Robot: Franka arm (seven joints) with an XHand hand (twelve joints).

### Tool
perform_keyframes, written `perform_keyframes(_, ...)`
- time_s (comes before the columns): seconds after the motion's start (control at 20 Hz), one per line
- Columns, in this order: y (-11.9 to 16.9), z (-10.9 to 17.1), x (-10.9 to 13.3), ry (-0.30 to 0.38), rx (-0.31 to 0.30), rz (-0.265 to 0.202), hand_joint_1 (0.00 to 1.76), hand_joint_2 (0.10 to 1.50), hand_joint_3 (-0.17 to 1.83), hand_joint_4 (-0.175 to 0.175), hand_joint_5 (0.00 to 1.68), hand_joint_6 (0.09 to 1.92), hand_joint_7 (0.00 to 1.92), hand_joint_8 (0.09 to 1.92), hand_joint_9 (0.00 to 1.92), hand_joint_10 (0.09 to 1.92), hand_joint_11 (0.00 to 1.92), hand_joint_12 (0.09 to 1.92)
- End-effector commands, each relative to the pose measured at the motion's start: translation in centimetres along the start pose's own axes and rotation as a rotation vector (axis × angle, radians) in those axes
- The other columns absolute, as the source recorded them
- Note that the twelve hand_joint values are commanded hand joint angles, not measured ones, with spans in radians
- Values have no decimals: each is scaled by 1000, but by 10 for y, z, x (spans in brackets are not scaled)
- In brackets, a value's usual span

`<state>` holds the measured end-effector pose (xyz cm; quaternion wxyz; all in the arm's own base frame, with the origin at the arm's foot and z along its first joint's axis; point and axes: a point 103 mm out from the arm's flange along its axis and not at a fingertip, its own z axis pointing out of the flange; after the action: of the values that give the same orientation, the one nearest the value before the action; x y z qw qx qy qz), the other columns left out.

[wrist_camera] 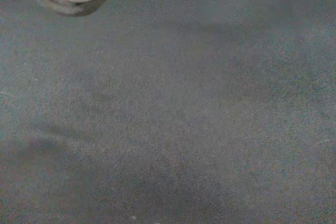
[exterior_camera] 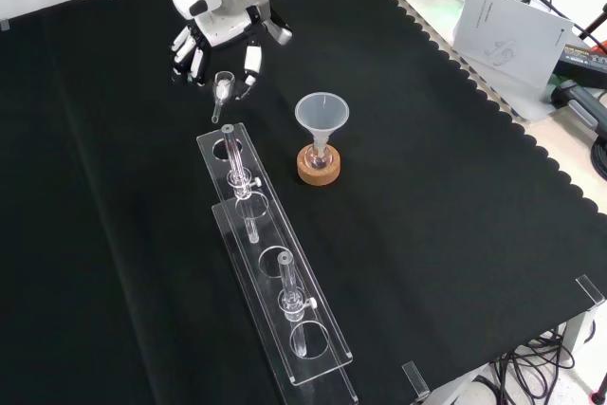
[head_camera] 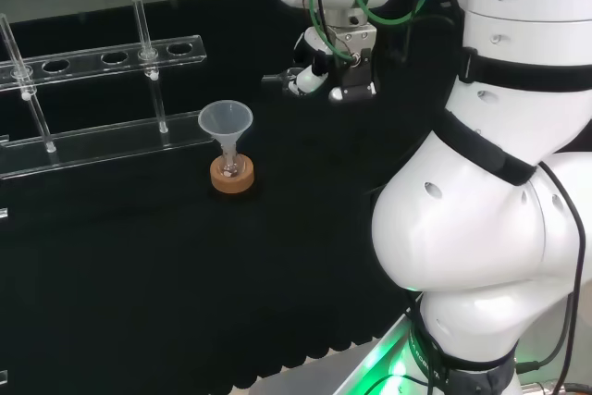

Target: Pick up the weighing funnel.

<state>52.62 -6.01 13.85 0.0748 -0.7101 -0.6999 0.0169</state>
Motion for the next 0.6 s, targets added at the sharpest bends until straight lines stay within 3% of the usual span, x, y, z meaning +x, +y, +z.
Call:
perform_keyframes(0.05, -10, -17, -9, 3, -40, 15, 1058, 745, 657, 175, 1080, 1007, 424, 703, 777, 554, 448, 1290)
perform_keyframes(0.6, -33, -57, -16, -17, -104, 39, 1056, 749, 654, 175, 1076, 1012, 424, 704, 778, 551, 451, 1287)
